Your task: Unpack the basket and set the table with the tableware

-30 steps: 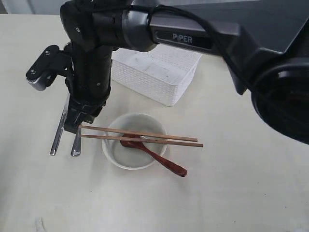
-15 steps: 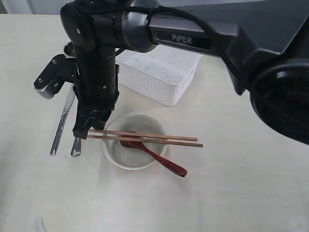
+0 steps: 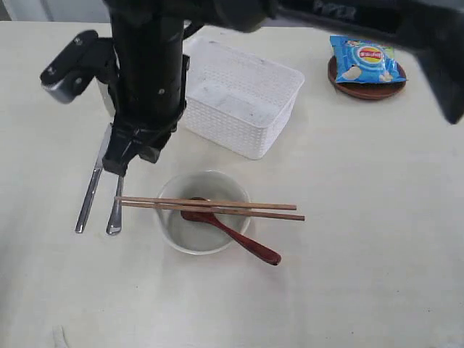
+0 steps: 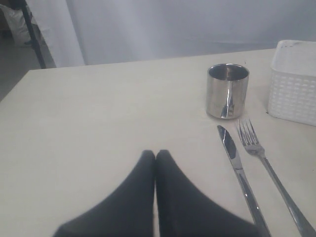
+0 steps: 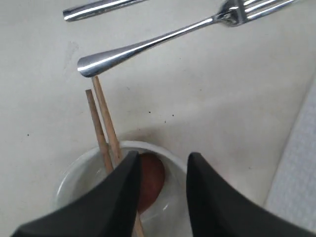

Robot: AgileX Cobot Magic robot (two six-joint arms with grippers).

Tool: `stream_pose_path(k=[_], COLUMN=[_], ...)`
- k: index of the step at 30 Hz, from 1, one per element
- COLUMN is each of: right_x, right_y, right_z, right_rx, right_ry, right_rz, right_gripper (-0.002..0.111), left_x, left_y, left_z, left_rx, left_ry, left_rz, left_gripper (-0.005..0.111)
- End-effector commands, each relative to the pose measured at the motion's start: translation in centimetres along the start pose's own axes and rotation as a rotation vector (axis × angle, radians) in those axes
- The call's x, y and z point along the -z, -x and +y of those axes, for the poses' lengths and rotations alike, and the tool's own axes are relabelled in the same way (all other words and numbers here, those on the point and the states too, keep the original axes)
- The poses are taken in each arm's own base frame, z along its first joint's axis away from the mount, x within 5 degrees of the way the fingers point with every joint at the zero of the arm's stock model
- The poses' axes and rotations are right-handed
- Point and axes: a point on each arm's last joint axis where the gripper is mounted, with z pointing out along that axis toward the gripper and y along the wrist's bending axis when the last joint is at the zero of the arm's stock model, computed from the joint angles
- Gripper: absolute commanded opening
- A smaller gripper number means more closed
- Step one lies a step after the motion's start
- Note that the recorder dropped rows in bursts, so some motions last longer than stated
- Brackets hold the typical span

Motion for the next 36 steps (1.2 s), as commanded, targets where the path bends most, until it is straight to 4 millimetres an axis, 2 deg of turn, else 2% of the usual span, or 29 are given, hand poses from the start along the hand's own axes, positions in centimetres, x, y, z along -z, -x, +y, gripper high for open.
stream_pose_path(k=[1,3,8,10,13,16,20,24,27,36], right_x=[6.3,7.3,8.0,7.4,5.8,3.0,-0.1,-2.4,-3.4,-4.9], right_y=[-1.5,-2.7,-7.8,-10.3,-13.7,-16.9,-20.0,-21.3,-21.4,-21.0], right_z=[-0.4,-0.9,-2.9,-3.5,-4.4,-4.6,-4.3,-3.3,-2.9,-2.8], right_rx=[-0.117,-0.159,-0.326,-0.408,-0.548,-0.669,-0.808,-0.840,-0.864,-0.865], right_ry=[-0.067,-0.074,-0.080,-0.075,-0.082,-0.067,-0.041,0.002,0.042,0.104], right_rz=[-0.102,-0.107,-0.047,0.002,0.021,0.079,0.197,0.290,0.295,0.296], right_gripper=[0.031,0.026,-0.001,0.000,0.000,0.000,0.000,0.000,0.000,0.000], left_x=[0.0,0.0,0.0,0.0,0.0,0.0,0.0,0.0,0.0,0.0], left_y=[-0.1,-0.1,-0.1,-0.1,-0.1,-0.1,-0.1,-0.1,-0.1,-0.1], left_z=[0.0,0.0,0.0,0.0,0.0,0.0,0.0,0.0,0.0,0.0], left_rx=[-0.004,0.004,0.006,0.006,0.006,0.006,0.006,0.004,0.004,0.004], left_ry=[-0.003,-0.006,-0.007,-0.007,-0.007,-0.007,-0.007,-0.006,-0.006,-0.006], left_rz=[-0.001,0.000,0.000,0.000,0.000,0.000,0.000,0.000,0.000,0.000], left_gripper=[0.000,0.000,0.000,0.000,0.000,0.000,0.000,0.000,0.000,0.000])
